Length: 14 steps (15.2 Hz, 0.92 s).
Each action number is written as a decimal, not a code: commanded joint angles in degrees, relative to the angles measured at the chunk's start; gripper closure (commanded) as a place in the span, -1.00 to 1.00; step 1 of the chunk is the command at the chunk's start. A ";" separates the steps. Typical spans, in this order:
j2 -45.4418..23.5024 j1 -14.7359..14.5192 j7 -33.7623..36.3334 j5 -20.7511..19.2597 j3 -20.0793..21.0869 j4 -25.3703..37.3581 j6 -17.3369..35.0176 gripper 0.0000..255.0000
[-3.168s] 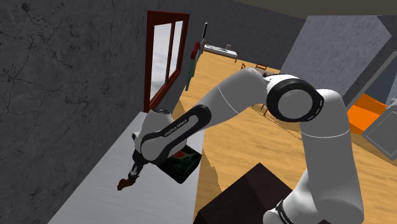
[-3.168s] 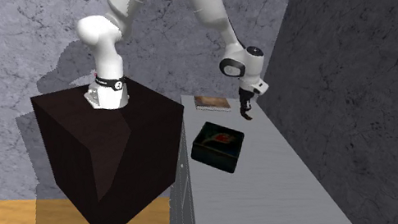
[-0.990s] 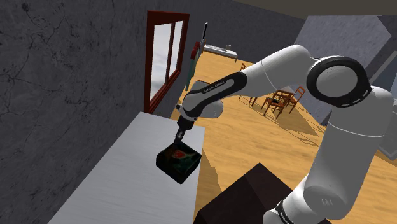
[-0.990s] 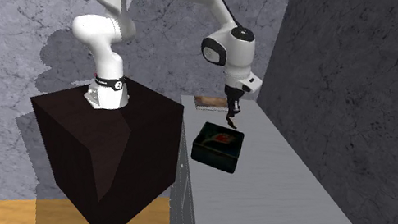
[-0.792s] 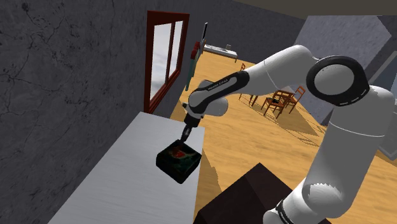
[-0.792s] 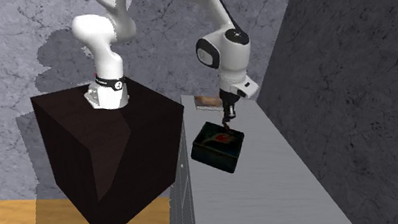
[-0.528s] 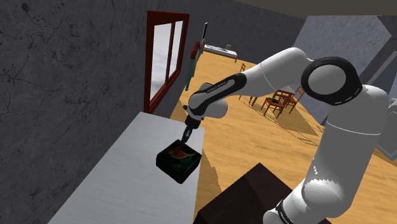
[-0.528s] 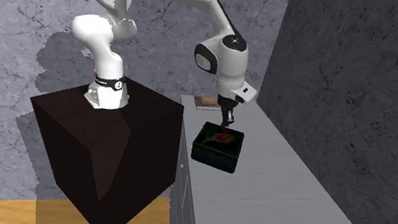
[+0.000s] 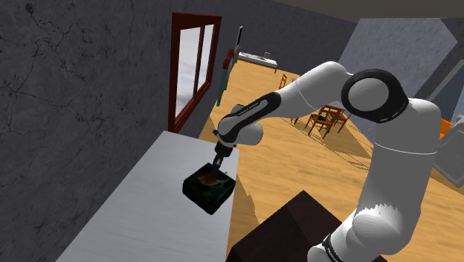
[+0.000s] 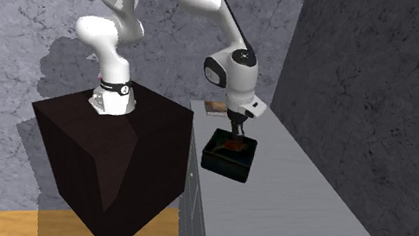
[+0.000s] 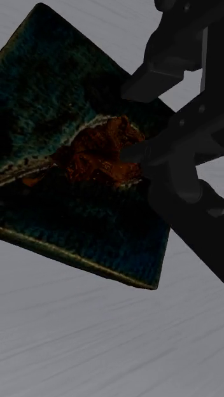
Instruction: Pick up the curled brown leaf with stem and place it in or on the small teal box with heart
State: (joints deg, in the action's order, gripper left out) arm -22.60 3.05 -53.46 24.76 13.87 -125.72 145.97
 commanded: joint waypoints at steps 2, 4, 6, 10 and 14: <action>3.15 -6.28 6.06 -13.79 -5.91 -3.30 2.23 -1.00; 3.08 -7.84 7.49 -16.89 -7.35 -3.91 3.23 -1.00; 1.66 -7.99 7.48 -16.88 -7.36 -3.79 4.53 -1.00; -1.66 -8.31 7.47 -16.88 -7.35 -3.33 7.41 -1.00; -1.66 -8.31 7.46 -16.88 -7.36 -3.33 7.41 -1.00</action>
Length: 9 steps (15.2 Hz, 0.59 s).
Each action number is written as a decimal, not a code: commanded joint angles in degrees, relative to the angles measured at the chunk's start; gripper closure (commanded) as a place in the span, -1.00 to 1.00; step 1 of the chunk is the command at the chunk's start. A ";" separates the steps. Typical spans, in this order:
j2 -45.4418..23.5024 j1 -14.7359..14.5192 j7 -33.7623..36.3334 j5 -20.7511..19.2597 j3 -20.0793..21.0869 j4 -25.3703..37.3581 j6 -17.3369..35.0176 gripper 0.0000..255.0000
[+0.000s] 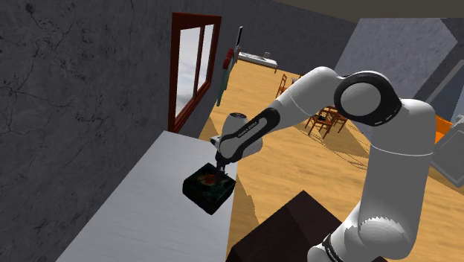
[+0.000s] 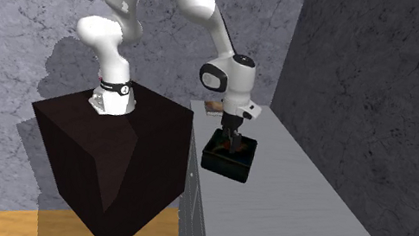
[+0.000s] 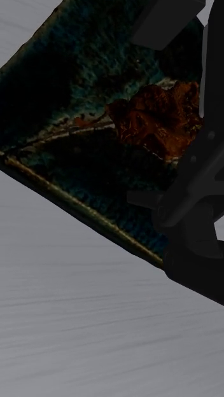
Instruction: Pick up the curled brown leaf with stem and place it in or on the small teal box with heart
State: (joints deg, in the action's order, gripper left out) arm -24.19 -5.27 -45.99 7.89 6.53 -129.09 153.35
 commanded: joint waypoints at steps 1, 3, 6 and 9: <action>-0.07 0.01 -0.01 -0.01 -0.01 0.05 0.03 -1.00; -0.07 0.01 -0.01 -0.01 -0.01 0.05 0.03 -1.00; -0.06 0.01 -0.01 -0.01 -0.01 0.04 0.03 1.00; 0.03 -0.08 0.12 -0.04 -0.01 0.15 -0.15 1.00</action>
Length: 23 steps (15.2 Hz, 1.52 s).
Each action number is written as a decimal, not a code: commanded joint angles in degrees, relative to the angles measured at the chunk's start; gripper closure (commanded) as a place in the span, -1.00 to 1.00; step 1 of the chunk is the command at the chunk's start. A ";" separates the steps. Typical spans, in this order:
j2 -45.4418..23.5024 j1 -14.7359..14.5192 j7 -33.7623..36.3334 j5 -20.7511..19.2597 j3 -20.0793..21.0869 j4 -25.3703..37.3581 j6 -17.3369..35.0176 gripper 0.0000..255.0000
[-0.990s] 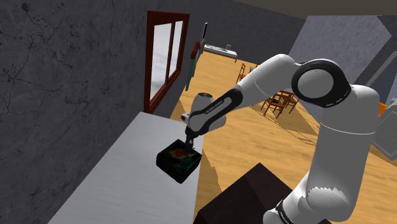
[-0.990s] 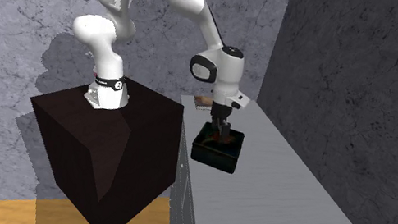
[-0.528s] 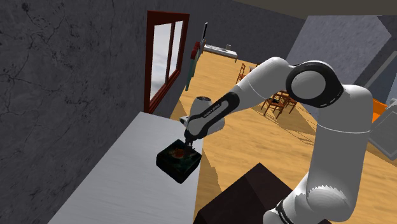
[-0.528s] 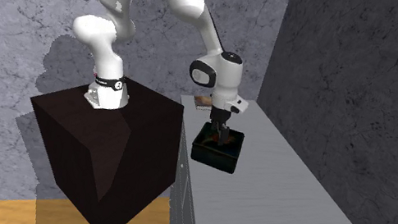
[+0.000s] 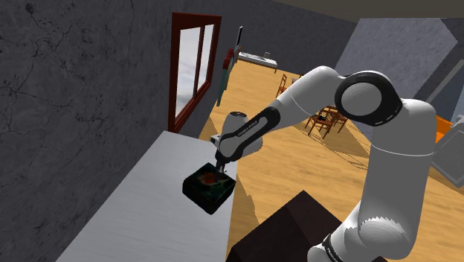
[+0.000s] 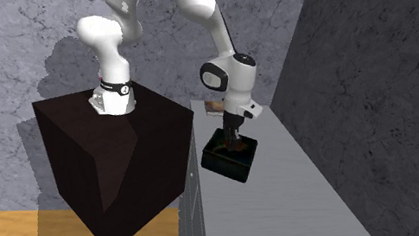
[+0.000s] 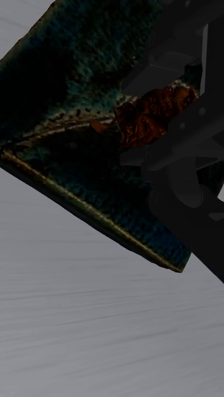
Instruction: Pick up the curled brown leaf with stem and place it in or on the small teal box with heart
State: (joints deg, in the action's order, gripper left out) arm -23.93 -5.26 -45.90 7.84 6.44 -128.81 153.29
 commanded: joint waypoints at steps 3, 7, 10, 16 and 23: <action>-0.48 -0.12 0.05 0.00 0.07 -0.06 0.08 1.00; 1.14 0.03 0.03 0.03 0.09 -0.47 -1.14 1.00; 3.29 0.07 0.24 0.01 0.11 -0.70 -3.05 1.00; 7.41 0.16 0.64 -0.03 0.13 -0.84 -7.02 1.00; 6.45 -1.36 2.88 -0.36 0.70 -0.70 -5.98 1.00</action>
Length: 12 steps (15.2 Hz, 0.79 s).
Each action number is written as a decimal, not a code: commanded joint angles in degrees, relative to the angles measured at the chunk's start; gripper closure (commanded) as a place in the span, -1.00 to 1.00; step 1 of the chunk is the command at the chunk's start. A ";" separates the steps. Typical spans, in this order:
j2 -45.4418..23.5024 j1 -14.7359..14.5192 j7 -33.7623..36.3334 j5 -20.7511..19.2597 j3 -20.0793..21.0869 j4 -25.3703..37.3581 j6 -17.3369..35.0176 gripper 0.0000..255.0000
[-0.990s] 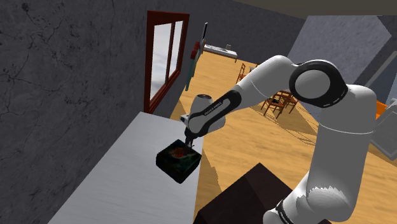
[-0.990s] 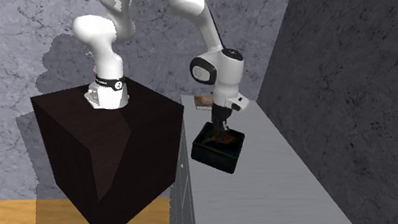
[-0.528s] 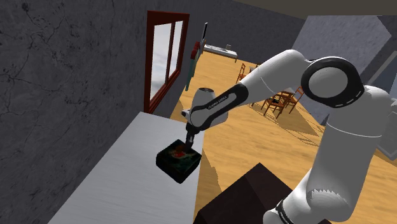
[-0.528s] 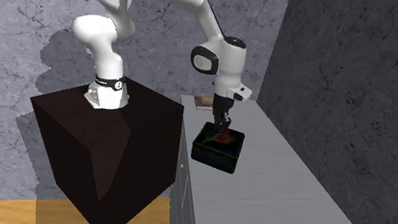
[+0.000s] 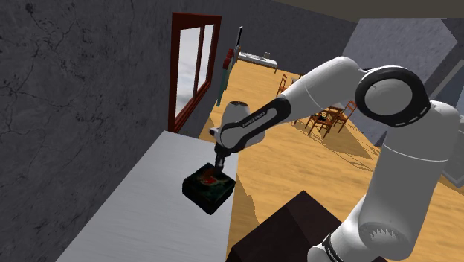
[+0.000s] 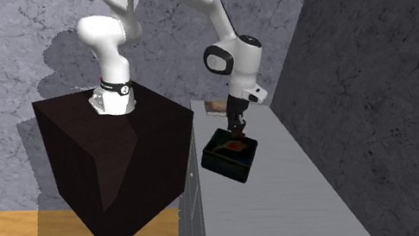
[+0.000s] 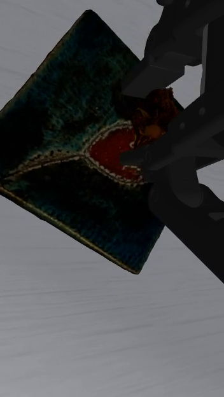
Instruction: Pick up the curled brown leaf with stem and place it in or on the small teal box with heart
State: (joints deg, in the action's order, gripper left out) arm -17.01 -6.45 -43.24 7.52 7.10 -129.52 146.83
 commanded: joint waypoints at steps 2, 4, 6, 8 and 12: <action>-1.83 -0.21 0.11 -0.05 0.02 0.03 1.82 1.00; -3.22 -0.26 -0.01 -0.06 -0.01 0.11 3.13 1.00; -4.64 -0.30 -0.12 -0.08 -0.03 0.24 4.41 1.00; -6.08 -0.34 -0.24 -0.09 -0.06 0.42 5.67 1.00; -7.11 -0.38 -0.32 -0.10 -0.09 0.57 6.54 1.00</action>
State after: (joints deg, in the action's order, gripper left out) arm -23.81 -6.80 -43.54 7.41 6.97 -128.91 153.21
